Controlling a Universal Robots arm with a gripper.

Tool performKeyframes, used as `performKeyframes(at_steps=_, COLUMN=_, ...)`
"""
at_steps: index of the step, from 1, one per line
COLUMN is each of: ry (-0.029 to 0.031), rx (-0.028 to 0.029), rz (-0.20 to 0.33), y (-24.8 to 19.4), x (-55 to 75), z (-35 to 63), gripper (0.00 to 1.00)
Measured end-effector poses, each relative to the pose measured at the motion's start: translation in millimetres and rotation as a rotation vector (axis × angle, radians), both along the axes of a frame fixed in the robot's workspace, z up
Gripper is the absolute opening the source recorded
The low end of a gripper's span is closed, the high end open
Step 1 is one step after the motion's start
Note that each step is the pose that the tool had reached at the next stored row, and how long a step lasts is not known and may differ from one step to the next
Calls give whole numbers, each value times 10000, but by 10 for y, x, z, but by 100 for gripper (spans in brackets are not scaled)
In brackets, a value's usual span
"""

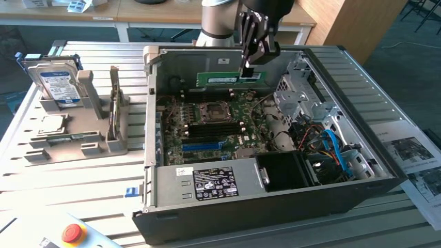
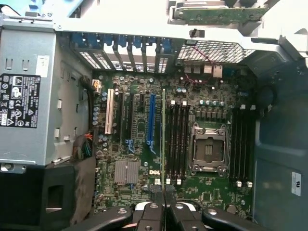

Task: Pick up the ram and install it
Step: 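Pick up the ram and move it above insertion slot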

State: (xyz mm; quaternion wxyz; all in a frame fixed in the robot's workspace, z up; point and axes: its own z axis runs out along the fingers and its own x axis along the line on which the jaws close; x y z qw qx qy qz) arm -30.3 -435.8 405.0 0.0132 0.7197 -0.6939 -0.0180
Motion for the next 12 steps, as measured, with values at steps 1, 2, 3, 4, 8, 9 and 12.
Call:
performKeyframes(at_steps=1, ry=0, rx=0, rz=0, y=29, x=0, z=-2, gripper=12)
performKeyframes(at_steps=2, ry=0, rx=-1, rz=0, y=59, x=0, z=-5, gripper=12)
performKeyframes(at_steps=3, ry=0, rx=-1, rz=-1, y=90, x=0, z=-7, gripper=12)
performKeyframes(at_steps=4, ry=0, rx=-1, rz=-1, y=119, x=0, z=-10, gripper=12)
performKeyframes(at_steps=8, ry=0, rx=-1, rz=-1, y=228, x=-1, z=-20, gripper=12)
performKeyframes(at_steps=9, ry=-1, rx=1, rz=-1, y=247, x=-1, z=-22, gripper=12)
performKeyframes(at_steps=12, ry=-1, rx=-1, rz=0, y=249, x=0, z=-22, gripper=12)
